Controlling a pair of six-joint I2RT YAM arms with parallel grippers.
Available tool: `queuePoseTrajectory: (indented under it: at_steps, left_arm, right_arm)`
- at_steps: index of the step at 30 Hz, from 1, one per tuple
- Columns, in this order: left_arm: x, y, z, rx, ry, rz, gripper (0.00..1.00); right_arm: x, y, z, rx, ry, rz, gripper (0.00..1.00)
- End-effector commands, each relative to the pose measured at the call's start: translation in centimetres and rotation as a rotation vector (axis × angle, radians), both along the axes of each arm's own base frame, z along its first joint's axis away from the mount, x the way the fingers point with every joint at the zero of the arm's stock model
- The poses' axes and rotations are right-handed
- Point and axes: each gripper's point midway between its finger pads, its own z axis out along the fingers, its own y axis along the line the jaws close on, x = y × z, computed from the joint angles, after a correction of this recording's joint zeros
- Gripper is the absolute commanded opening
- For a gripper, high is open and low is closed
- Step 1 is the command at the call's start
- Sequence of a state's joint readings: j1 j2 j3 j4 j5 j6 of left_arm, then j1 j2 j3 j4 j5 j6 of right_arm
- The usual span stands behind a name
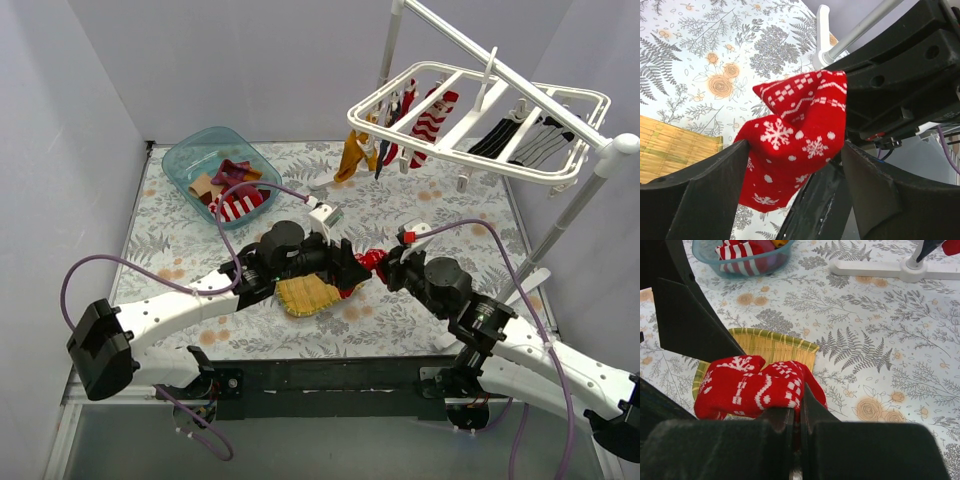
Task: Remove the socks clipped to the hanger
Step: Place the sock in the bin.
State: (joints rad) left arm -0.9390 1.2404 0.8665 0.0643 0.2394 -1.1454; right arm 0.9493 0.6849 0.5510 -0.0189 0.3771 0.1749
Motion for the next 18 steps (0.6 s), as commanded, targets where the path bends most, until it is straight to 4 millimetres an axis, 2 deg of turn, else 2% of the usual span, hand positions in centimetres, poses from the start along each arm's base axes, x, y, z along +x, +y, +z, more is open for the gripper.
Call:
queuePoseTrajectory:
  at_steps: [1,4,5,8,9,11,12,14,15,16,18]
  left_arm:
    - [0.6,-0.3,0.3,-0.016,-0.009,0.015,0.72]
    - [1.0,-0.5,0.2,-0.016,-0.002,0.037,0.59]
    - [1.3,-0.3,0.1,-0.017,0.003,0.059,0.4]
    - [2.6,0.5,0.0,-0.018,-0.003,0.156,0.04]
    - [3.1,0.8,0.1,-0.023,0.005,0.198,0.0]
    - [5.0,2.2,0.0,-0.021,0.001,0.339,0.0]
    - [5.4,2.6,0.0,-0.02,0.004,0.376,0.0]
    - [7.1,4.3,-0.3,-0.007,0.015,0.521,0.0]
    - [7.9,4.8,-0.1,-0.005,0.026,0.581,0.0]
    - [8.7,6.2,-1.0,0.026,0.061,0.66,0.0]
    - [10.6,7.8,-0.7,0.028,0.081,0.763,0.0]
  right_arm:
    - [0.1,1.2,3.6,0.07,-0.059,0.043,0.01]
    - [0.1,1.5,3.7,0.073,-0.058,0.051,0.01]
    - [0.1,1.5,3.6,0.071,-0.055,0.05,0.01]
    - [0.1,1.6,3.4,0.066,-0.053,0.054,0.01]
    - [0.1,1.6,3.4,0.064,-0.049,0.053,0.1]
    - [0.1,1.5,3.2,0.065,-0.043,0.049,0.29]
    - [0.1,1.4,3.1,0.064,-0.04,0.046,0.47]
    - [0.3,1.0,2.9,0.068,-0.033,0.015,0.58]
    - [0.3,0.7,3.0,0.073,-0.033,0.005,0.66]
    - [0.3,0.4,2.8,0.071,-0.031,-0.009,0.68]
    - [0.4,-0.1,3.1,0.084,-0.034,-0.032,0.72]
